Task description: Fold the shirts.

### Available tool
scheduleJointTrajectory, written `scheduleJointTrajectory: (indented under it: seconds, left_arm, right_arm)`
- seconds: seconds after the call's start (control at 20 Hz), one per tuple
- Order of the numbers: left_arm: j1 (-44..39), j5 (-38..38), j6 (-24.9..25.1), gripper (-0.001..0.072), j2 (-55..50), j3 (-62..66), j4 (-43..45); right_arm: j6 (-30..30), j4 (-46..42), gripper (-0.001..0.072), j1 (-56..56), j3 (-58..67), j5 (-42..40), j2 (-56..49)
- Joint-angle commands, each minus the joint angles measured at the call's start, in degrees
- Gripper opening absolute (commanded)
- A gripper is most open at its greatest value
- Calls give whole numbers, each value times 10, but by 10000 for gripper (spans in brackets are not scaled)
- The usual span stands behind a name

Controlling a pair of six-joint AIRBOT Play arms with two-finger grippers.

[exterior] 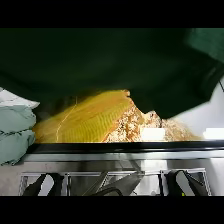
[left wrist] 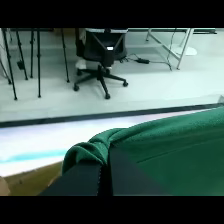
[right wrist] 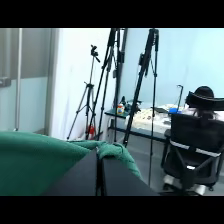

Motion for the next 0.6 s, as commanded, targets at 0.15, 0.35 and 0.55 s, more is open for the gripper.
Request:
scheduleJointTrajectory:
  seconds: [0.15, 0.35, 0.55]
  left_arm:
    - [-162, 8, 71, 5, -91, -143, 9]
    - [-273, 137, 79, 5, -232, -251, 145]
    - [-280, 187, 79, 5, -421, -205, 162]
  right_arm:
    - [-15, 54, 18, 11, -128, 156, -95]
    - [-96, -10, 17, 100, -371, -18, -155]
    - [-129, 9, 17, 159, -375, -95, -338]
